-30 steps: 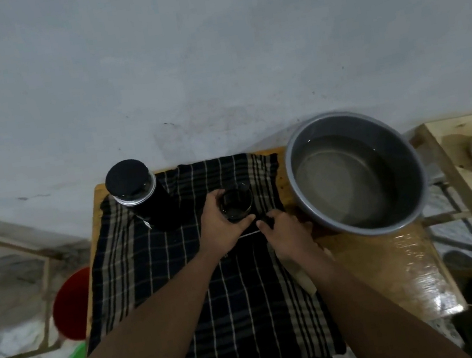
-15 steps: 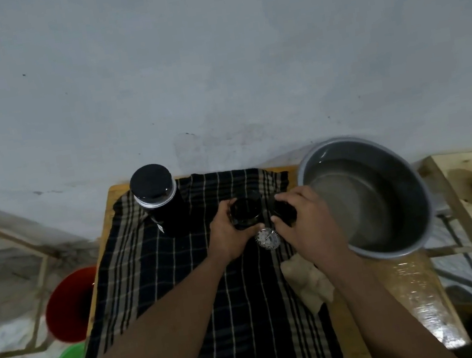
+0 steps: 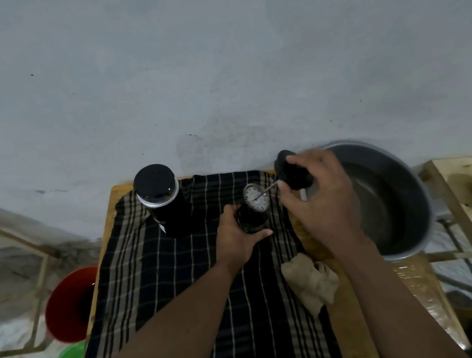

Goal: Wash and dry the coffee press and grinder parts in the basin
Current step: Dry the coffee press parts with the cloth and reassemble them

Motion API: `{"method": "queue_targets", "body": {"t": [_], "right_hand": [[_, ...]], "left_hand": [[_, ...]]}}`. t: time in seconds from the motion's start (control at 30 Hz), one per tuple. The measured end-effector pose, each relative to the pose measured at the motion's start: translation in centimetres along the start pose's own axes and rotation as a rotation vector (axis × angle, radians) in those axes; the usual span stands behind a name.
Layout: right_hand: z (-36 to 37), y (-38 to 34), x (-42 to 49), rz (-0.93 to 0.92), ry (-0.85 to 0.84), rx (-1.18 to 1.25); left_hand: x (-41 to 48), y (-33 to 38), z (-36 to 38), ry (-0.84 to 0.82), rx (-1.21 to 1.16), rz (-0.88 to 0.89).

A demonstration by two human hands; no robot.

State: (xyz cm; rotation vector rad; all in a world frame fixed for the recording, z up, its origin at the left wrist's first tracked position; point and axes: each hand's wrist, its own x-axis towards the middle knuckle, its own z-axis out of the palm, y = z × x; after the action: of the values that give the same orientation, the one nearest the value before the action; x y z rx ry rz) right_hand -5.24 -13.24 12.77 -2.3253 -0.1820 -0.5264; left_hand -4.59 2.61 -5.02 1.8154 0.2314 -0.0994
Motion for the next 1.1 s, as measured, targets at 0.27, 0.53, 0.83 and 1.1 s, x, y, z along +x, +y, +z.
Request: {"method": "queue_targets", "body": {"t": [0.27,0.53,0.83,1.1], "right_hand": [[3.4,0.9,-1.2,-0.111,-0.238,-0.030],[5.3,1.8,-1.8,0.028,-0.503,0.015],[6.8,2.4,-2.0,0.255,-0.601,0.094],[7.3,3.8,-1.7,0.214,-0.620,0.068]], "left_hand": [[-1.6,0.2,-0.8,-0.055,-0.007,0.046],[-2.4,0.6,-2.0,-0.052,0.029,0.078],[-2.3,1.2,-3.3,-0.062,0.012,0.095],[-2.2,1.4,-3.2,-0.049,0.026,0.101]]}}
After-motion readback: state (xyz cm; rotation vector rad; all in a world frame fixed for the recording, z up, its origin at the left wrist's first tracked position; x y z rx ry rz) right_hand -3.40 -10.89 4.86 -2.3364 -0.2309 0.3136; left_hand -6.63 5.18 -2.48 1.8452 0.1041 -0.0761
